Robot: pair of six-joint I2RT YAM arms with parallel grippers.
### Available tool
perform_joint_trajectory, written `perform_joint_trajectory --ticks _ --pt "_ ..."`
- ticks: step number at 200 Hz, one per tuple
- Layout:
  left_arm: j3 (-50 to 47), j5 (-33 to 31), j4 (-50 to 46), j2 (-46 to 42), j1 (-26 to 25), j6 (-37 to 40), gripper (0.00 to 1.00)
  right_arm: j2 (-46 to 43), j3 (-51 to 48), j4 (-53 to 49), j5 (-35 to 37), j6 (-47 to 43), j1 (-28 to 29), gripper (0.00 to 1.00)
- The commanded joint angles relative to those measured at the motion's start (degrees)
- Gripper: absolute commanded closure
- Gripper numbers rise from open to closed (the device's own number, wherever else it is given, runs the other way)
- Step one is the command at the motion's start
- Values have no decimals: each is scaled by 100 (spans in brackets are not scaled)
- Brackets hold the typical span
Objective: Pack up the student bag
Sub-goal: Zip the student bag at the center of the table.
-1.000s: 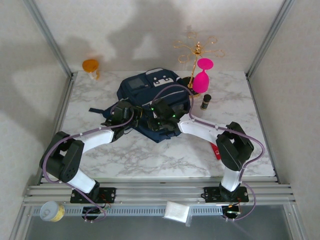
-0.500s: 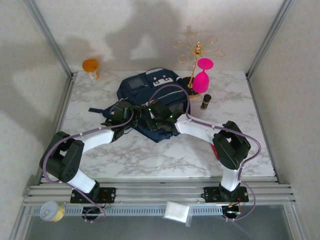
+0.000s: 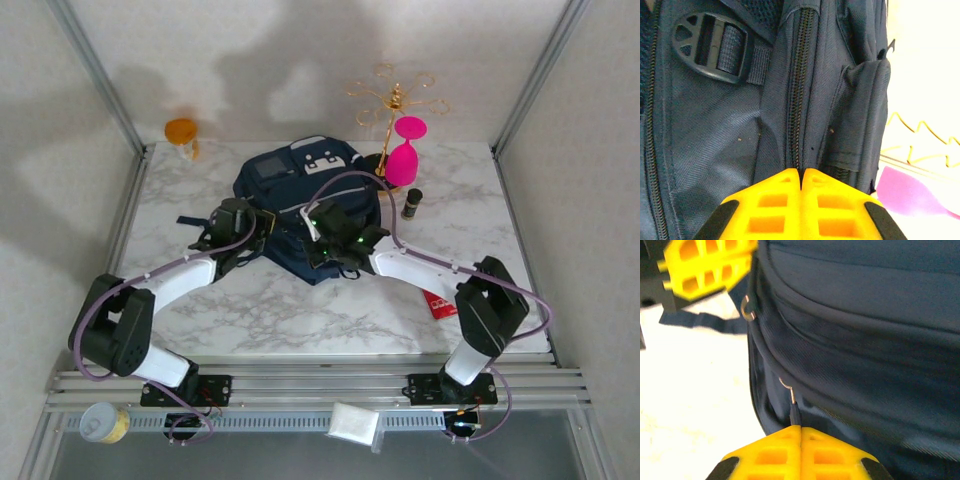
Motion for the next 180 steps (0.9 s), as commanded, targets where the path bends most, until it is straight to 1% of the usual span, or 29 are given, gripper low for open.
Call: perform_joint_trajectory --ticks 1,24,42,55,77,84,96,99,105,112,121,132,160,180 --pt "99 -284 -120 -322 358 401 100 -185 -316 -569 -44 -30 -100 100" --pt "185 -114 -262 -276 471 587 100 -283 -399 -535 -168 -15 -96 100" --pt "216 46 -220 -196 501 694 100 -309 -363 -261 -747 52 -100 100" --pt "257 191 -227 -167 504 753 100 -235 -337 -32 -1025 209 -97 100" --pt "143 199 -190 -312 485 759 100 -37 -100 -56 -946 363 -112 100" --pt "90 207 -120 -331 478 727 100 -48 -75 113 -1032 430 -98 95" --pt "90 259 -69 -302 480 685 100 -30 -46 394 -1308 826 -96 93" --pt "97 279 -52 -282 477 685 100 -16 -35 433 -1374 982 -100 90" --pt "114 300 -31 -256 454 685 100 6 -13 524 -1525 1253 -99 79" --pt "133 294 -40 -240 433 672 100 -10 -16 677 -1655 1504 -74 75" --pt "135 253 -29 -246 410 681 100 -53 -29 813 -1454 1803 2 72" --pt "156 209 -61 -247 397 694 100 0 52 729 -1126 2102 75 61" --pt "214 213 -93 -204 390 712 100 506 506 193 -715 2466 183 56" --pt "222 187 -114 -203 378 723 100 686 661 90 -463 2632 260 54"
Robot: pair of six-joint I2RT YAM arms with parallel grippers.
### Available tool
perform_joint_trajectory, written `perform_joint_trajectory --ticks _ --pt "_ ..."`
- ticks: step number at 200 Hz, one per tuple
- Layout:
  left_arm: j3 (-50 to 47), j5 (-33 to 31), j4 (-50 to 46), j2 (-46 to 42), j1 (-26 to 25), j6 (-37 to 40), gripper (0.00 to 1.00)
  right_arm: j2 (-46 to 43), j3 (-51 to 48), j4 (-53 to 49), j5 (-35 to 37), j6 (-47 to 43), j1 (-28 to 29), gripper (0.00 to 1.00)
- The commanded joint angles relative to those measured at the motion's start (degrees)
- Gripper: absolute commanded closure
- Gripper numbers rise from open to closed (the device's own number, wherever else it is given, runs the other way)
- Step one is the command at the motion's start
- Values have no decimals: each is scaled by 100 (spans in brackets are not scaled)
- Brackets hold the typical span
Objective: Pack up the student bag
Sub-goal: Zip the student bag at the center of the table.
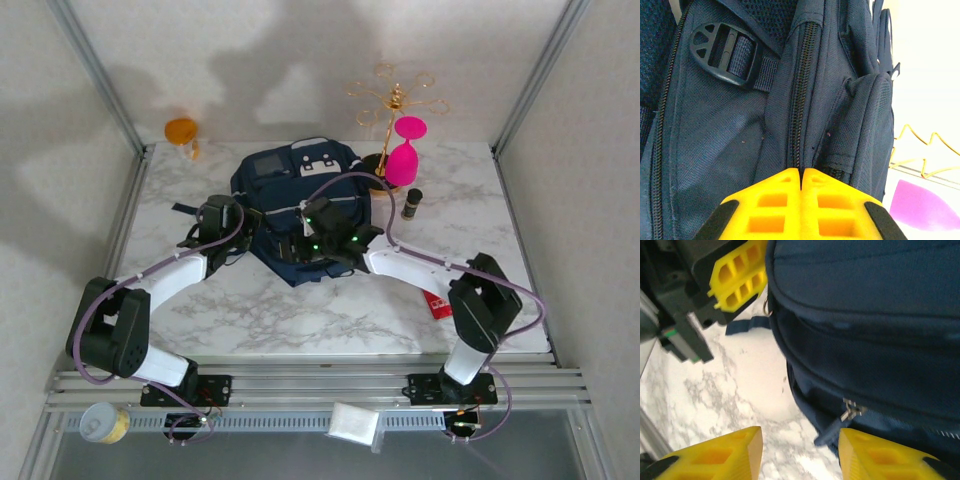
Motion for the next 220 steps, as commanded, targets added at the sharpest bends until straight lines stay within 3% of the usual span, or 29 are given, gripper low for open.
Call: perform_joint_trajectory --ticks 1,63,77,95,131,166,192,220 --pt "213 -3 113 -124 -45 84 100 274 281 -351 447 515 112 54" --pt "210 -47 181 -48 -86 25 100 1022 1011 -1020 1534 560 213 59" --pt "226 -51 163 -20 -83 33 100 1013 947 -930 1723 505 212 69" --pt "227 -54 139 6 -81 47 100 1032 1005 -974 1774 339 216 74" --pt "278 -184 -61 -45 19 217 100 760 762 -908 1491 31 179 100" --pt "319 -42 -328 -126 381 554 100 121 176 -838 1614 -343 75 100" --pt "541 181 -688 24 828 1305 100 -80 115 -1016 1866 -610 154 100" --pt "548 714 -661 2 732 1487 98 101 137 -220 816 -287 203 100"
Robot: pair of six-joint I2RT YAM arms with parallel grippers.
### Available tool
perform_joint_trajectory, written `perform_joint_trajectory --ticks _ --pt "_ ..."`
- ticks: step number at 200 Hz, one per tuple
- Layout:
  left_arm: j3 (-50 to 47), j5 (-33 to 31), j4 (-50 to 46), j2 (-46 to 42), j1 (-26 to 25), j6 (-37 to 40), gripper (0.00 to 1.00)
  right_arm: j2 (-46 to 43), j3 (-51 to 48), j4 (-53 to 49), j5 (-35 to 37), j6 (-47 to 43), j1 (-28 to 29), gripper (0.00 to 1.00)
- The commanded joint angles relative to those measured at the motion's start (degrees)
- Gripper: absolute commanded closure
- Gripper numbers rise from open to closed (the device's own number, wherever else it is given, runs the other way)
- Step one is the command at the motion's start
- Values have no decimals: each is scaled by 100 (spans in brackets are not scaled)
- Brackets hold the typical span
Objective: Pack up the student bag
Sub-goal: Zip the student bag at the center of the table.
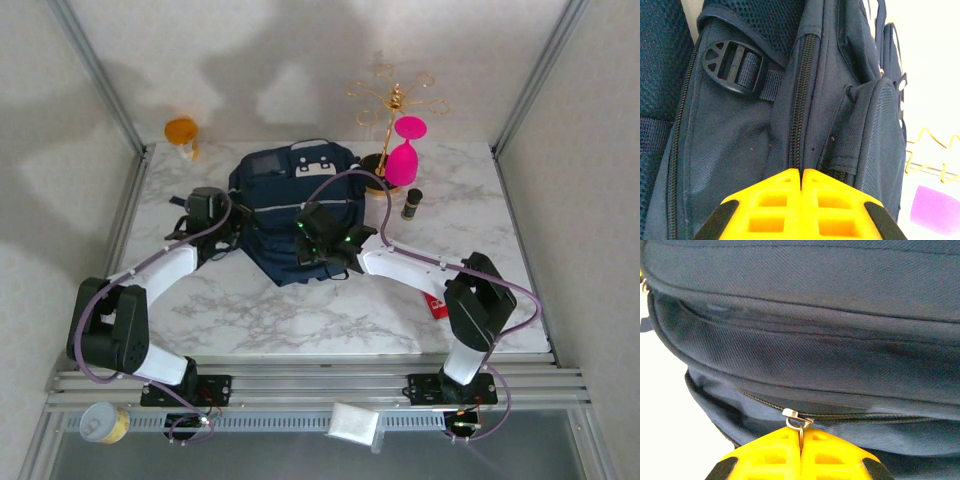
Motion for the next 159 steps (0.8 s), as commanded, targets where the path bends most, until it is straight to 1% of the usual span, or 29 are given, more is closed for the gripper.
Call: perform_joint_trajectory --ticks 1,6,15,21,26,45,67,81,96,122,136,159 --pt "139 241 -4 -100 31 443 97 47 -50 464 -532 92 58 100" --pt "72 277 18 -212 -51 400 88 47 -40 603 -602 154 80 100" --pt "-98 313 83 -463 -201 277 67 39 -21 836 -634 202 138 100" --pt "-272 284 131 -646 -296 153 58 51 1 914 -608 212 173 100" --pt "-426 249 152 -803 -381 32 54 76 20 920 -568 232 173 100" --pt "-1088 -18 125 -1391 -635 -547 45 144 5 908 -451 238 174 100" --pt "-1835 -344 340 -1916 -953 -1267 42 128 -86 1038 -489 194 186 100" --pt "-2007 -573 644 -1938 -1239 -1619 42 126 -137 1130 -520 181 185 100" --pt "-1857 -666 764 -1653 -1472 -1828 44 117 -195 1207 -566 169 185 100" --pt "-1579 -820 1358 -1145 -1596 -2041 46 117 -314 1287 -631 138 194 100" --pt "-1248 -919 1257 -925 -1663 -2000 51 100 -372 1309 -616 99 197 100" --pt "-1033 -1108 1222 -810 -1768 -2109 51 124 -374 1367 -695 -6 204 100"
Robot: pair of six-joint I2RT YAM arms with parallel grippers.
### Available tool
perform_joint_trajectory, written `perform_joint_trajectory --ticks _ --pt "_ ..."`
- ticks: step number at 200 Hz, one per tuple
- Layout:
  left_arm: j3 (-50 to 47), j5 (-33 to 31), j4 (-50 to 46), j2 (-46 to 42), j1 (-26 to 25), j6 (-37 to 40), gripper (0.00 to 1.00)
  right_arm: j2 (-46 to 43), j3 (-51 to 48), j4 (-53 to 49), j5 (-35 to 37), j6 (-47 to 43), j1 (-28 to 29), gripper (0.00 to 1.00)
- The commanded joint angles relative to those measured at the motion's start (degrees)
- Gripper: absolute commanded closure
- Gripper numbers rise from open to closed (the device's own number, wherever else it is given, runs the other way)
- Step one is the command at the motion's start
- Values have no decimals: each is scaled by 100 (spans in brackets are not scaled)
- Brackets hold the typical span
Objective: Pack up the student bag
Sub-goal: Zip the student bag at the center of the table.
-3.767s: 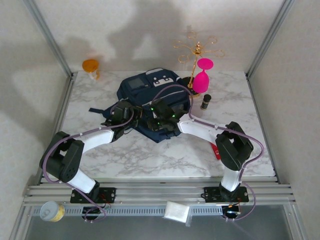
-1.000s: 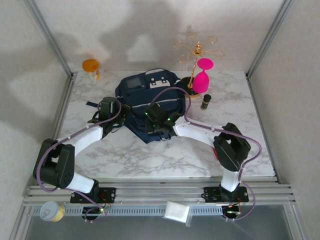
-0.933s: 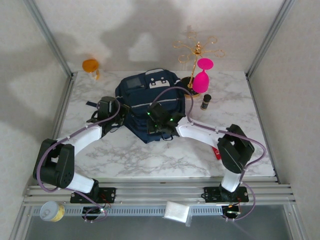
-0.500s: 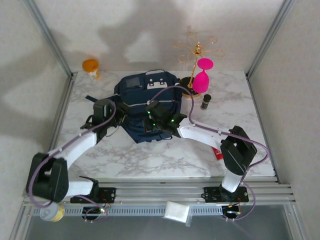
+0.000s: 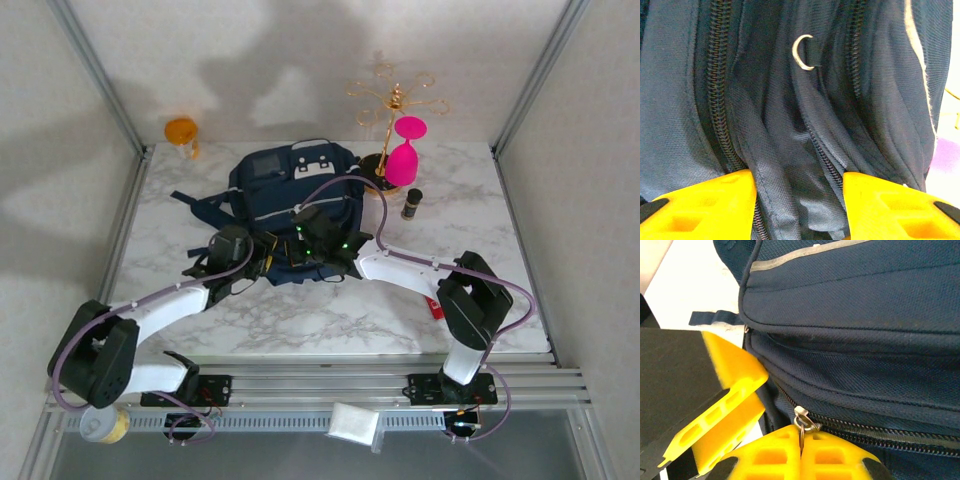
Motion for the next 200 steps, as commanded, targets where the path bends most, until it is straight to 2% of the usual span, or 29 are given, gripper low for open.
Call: perform_joint_trajectory --ticks 1,43,90,125,162,189,200 --pt "465 -415 537 100 -98 -287 51 37 -42 318 -282 -158 104 100" --pt "255 -612 349 -281 -133 -712 48 26 -22 231 -130 -184 119 100" --pt "180 -621 -247 -807 54 -562 46 112 50 285 -51 -170 113 100" --pt "325 -193 214 -278 -63 -779 47 183 191 296 -72 -232 122 100" --pt "531 -293 597 307 -247 -942 50 174 149 295 -41 -229 116 100" --pt "615 -360 675 681 -277 -1047 57 219 232 205 102 -198 113 100" --pt "649 -526 801 763 -317 -1035 64 232 272 175 114 -245 118 100"
